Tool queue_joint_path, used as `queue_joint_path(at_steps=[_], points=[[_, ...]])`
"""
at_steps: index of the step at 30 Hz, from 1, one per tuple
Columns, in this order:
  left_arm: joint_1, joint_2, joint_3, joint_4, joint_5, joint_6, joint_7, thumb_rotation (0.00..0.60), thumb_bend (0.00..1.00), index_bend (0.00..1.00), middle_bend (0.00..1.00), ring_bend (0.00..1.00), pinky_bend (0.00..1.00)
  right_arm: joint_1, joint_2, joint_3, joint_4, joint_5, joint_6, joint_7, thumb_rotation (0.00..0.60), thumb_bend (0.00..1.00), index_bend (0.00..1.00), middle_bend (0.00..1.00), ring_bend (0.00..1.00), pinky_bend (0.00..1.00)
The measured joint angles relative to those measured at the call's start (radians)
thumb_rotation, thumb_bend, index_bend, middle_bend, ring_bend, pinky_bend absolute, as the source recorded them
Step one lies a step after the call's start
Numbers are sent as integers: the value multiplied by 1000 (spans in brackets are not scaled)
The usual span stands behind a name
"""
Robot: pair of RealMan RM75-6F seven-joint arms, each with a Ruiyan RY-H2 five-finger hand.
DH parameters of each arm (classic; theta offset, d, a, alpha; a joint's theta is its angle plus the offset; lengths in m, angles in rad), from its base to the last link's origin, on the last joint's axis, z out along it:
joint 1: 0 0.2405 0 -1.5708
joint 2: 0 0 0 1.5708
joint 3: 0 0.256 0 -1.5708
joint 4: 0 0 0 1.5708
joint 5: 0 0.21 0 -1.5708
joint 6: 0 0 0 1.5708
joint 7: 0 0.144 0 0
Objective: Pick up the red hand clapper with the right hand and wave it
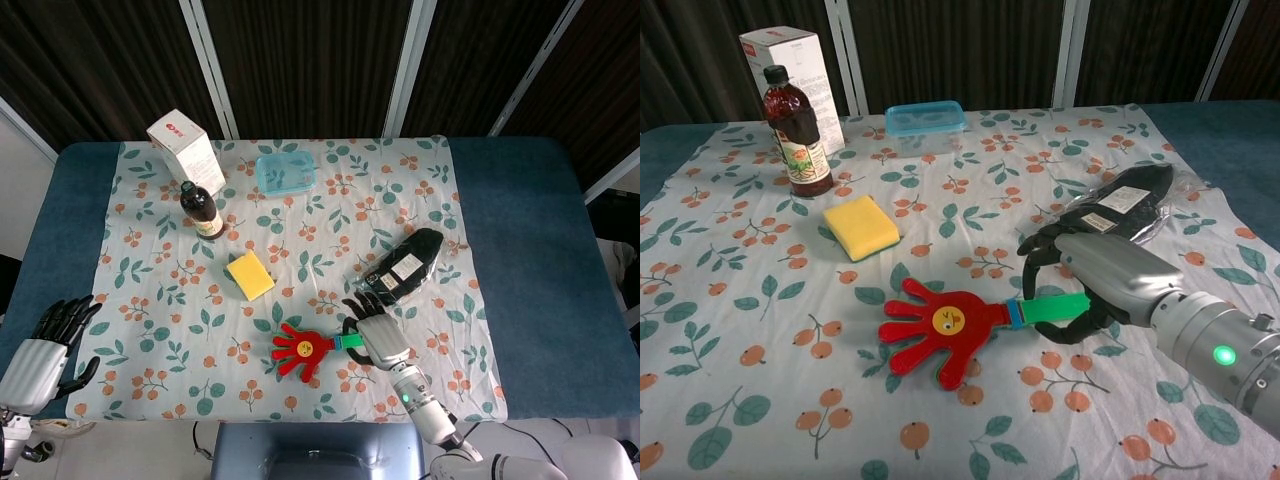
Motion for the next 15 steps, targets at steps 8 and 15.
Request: queue_joint_path(at_steps=[8, 15], points=[[0, 1, 0, 1, 5, 3, -2, 600, 409, 0, 0, 0, 28, -11, -21, -14, 39, -88, 83, 128, 600, 447, 879, 621, 615, 667], [-1, 0, 1, 3, 10, 3, -6, 600, 408, 0, 0, 0, 28, -19, -33, -21, 56, -118, 115, 208, 600, 447, 898, 710, 779, 885]])
